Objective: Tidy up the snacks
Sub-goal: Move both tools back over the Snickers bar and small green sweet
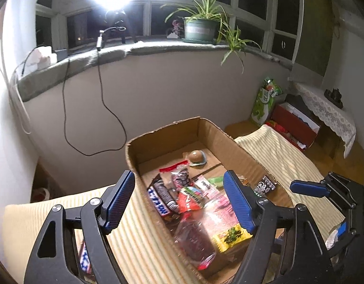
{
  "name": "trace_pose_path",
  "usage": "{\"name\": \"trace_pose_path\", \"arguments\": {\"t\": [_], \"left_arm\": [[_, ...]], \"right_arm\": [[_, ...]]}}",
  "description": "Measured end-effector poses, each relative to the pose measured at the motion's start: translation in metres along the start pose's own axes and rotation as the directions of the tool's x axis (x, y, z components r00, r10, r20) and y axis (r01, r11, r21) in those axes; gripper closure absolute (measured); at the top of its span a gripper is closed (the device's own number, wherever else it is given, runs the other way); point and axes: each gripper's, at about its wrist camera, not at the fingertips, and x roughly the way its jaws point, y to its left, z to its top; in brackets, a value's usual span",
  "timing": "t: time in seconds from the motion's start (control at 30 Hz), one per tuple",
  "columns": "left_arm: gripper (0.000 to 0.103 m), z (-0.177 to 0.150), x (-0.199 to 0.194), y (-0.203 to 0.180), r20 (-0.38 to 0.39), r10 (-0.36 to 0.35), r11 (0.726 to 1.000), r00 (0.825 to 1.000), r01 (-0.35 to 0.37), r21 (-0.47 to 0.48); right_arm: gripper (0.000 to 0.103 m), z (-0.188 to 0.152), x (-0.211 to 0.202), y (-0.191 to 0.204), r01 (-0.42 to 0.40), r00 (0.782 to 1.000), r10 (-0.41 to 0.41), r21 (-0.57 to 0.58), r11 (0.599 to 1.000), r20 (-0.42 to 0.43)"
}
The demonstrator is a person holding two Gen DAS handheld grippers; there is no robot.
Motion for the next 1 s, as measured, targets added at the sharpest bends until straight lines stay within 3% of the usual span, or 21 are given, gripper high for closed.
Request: {"name": "trace_pose_path", "arguments": {"t": [0.3, 0.6, 1.0], "left_arm": [[0.026, -0.011, -0.038, 0.04, 0.033, 0.06, 0.998, 0.998, -0.059, -0.032], [0.031, -0.036, -0.064, 0.094, 0.015, 0.119, 0.988, 0.993, -0.117, -0.103], [0.047, -0.07, -0.053, 0.123, -0.065, 0.08, 0.987, 0.995, -0.088, -0.133]], "right_arm": [[0.016, 0.0, -0.015, 0.033, -0.052, 0.998, 0.053, -0.041, 0.998, 0.023], [0.016, -0.004, -0.009, 0.082, -0.135, 0.991, 0.136, -0.099, 0.986, -0.005], [0.016, -0.014, 0.027, 0.146, -0.223, 0.973, 0.214, -0.129, 0.966, -0.085]]}}
